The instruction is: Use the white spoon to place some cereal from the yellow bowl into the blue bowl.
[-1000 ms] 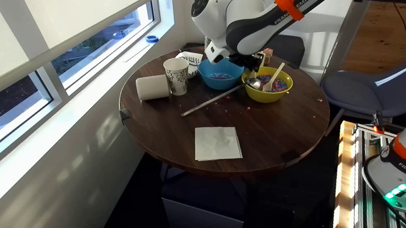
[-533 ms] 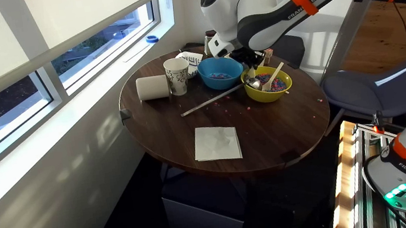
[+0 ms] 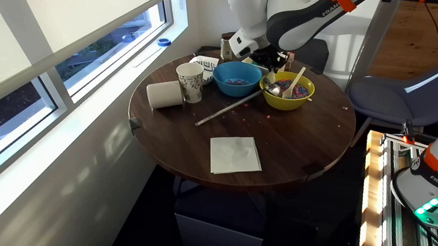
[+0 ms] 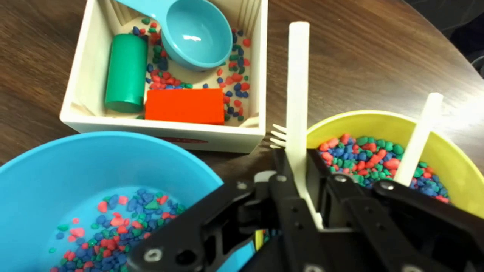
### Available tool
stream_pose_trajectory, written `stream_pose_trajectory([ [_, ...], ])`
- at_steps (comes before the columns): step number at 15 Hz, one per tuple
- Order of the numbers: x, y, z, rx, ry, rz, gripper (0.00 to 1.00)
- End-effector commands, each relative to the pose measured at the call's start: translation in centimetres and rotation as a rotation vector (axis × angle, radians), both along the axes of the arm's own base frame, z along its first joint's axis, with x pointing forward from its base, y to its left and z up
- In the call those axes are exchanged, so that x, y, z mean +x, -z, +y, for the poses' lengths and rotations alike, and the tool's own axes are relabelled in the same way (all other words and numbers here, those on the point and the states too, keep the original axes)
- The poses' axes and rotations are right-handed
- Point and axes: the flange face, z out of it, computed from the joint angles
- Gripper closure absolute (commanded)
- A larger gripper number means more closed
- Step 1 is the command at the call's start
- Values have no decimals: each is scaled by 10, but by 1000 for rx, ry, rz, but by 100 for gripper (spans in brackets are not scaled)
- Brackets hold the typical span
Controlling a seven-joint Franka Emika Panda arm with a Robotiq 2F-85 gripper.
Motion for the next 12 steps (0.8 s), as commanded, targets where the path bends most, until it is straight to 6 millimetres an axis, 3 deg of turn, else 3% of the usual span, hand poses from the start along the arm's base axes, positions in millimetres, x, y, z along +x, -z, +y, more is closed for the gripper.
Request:
stream_pose_trajectory([
  [1,-10,-5,-6,61,-36,-31,96],
  [12,-19,-24,-7,205,-82,-22,96],
])
